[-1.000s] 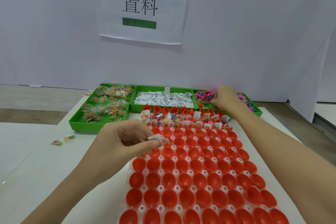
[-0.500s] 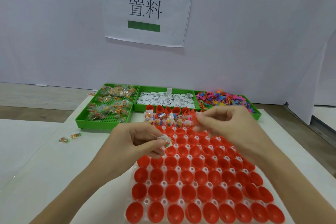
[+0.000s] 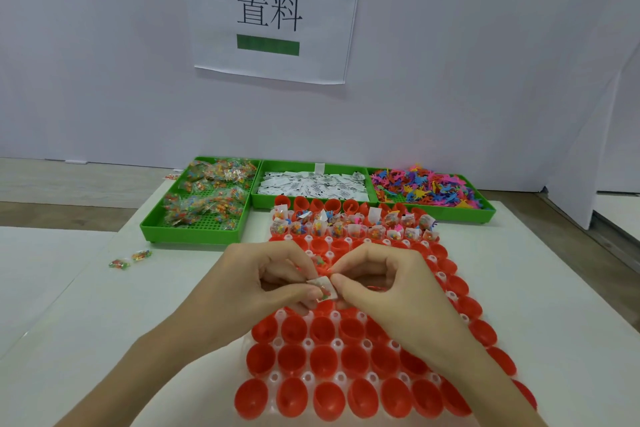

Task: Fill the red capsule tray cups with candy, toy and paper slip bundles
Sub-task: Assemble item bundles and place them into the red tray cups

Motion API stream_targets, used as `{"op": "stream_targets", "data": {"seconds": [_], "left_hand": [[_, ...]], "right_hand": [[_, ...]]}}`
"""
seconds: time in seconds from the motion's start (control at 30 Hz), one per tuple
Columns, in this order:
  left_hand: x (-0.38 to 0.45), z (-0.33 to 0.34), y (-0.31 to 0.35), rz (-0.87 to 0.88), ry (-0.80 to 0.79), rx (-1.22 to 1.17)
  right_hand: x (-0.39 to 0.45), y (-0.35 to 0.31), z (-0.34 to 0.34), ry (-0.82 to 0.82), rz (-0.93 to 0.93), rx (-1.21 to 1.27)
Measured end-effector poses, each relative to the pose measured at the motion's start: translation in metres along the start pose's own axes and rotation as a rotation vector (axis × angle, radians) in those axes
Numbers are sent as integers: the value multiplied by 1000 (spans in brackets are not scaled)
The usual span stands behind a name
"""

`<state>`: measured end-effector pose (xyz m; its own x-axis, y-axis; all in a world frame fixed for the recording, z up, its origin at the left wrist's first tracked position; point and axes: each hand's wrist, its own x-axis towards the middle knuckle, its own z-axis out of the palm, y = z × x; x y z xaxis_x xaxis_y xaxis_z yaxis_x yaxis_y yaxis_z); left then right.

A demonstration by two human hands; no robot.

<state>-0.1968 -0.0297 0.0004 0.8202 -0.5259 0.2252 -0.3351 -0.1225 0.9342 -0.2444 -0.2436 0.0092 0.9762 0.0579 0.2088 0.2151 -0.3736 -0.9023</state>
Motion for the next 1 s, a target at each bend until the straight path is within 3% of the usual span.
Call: {"op": "stream_targets", "data": {"seconds": [0.33, 0.53, 0.7, 0.83, 1.0], "left_hand": [[-1, 1, -5, 165, 46, 306], [-2, 4, -6, 217, 73, 192], [2, 7, -7, 72, 96, -117], [3, 7, -9, 78, 35, -60], [4, 11, -11, 130, 103, 56]], "right_hand": [[-5, 1, -5, -136, -33, -68], [-5, 2, -6, -148, -34, -39], [-3, 2, -11, -128, -22, 37], [-3, 2, -10, -79, -16, 56], [-2, 4, -10, -33, -19, 24]]}}
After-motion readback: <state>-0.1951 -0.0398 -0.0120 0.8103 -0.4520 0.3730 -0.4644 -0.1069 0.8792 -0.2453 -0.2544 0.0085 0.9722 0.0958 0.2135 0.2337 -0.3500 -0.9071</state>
